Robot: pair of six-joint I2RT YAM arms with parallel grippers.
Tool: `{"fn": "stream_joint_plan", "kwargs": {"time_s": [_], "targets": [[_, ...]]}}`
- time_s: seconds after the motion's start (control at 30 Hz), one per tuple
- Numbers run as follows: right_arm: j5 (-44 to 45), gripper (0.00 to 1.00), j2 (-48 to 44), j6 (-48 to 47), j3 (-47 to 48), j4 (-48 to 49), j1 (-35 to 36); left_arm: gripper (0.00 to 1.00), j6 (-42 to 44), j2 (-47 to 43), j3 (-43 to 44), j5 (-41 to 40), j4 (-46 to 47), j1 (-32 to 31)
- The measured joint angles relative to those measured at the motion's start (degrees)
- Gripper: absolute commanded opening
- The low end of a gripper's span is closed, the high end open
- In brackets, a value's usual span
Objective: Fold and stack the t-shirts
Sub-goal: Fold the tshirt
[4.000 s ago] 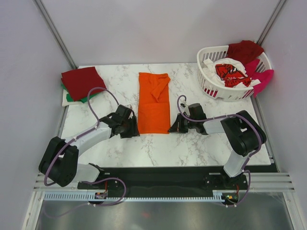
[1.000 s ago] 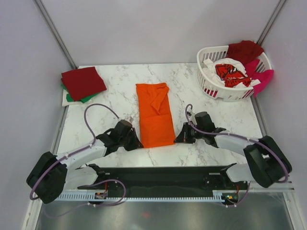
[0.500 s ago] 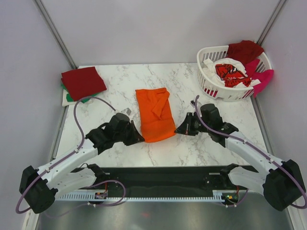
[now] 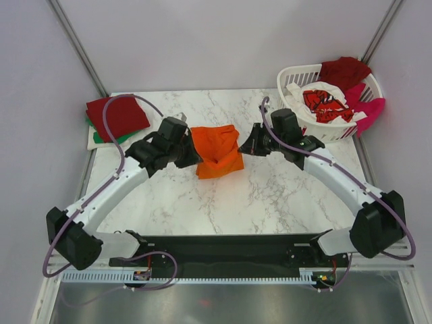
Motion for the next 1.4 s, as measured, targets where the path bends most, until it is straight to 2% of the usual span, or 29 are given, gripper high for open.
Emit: {"fn": "stream_joint_plan", "kwargs": {"time_s": [0.37,0.87,1.13,1.2,1.23,1.27,1.33,1.4], "targets": [[0.09,0.00,16.74,-2.05,15.87,-1.90,-3.30,0.02,6.88,16.28,12.66,4.07,-1.55,11.08],[-3.23,0.00,34.36,-1.99,30.45,-2.62,-6.64,0.02,9.70,34.36,25.11,10.93,-2.19,17.70],[-5.49,0.01,49.62,-0.24,46.95,-3.17,-8.48,0.03,10.19,45.86,35.15,13.16,-2.80,21.22],[-5.77,0.10,54.40,0.74,52.15,-2.73,-8.98,0.04,10.62,50.16,39.52,14.05,-2.93,22.18],[-5.86,0.34,56.87,1.44,54.49,-2.58,-9.25,0.05,10.97,53.27,42.71,14.88,-3.13,22.82],[-5.97,0.45,59.30,2.23,56.76,-2.51,-9.44,0.05,11.26,56.43,45.72,15.65,-3.04,23.41],[-6.08,0.60,63.36,3.13,60.43,-2.36,-9.81,0.08,11.45,62.42,51.30,16.79,-3.39,24.59],[-6.73,0.64,66.95,3.63,63.52,-2.51,-10.25,0.13,11.45,66.20,53.53,17.55,-3.65,25.55]]}}
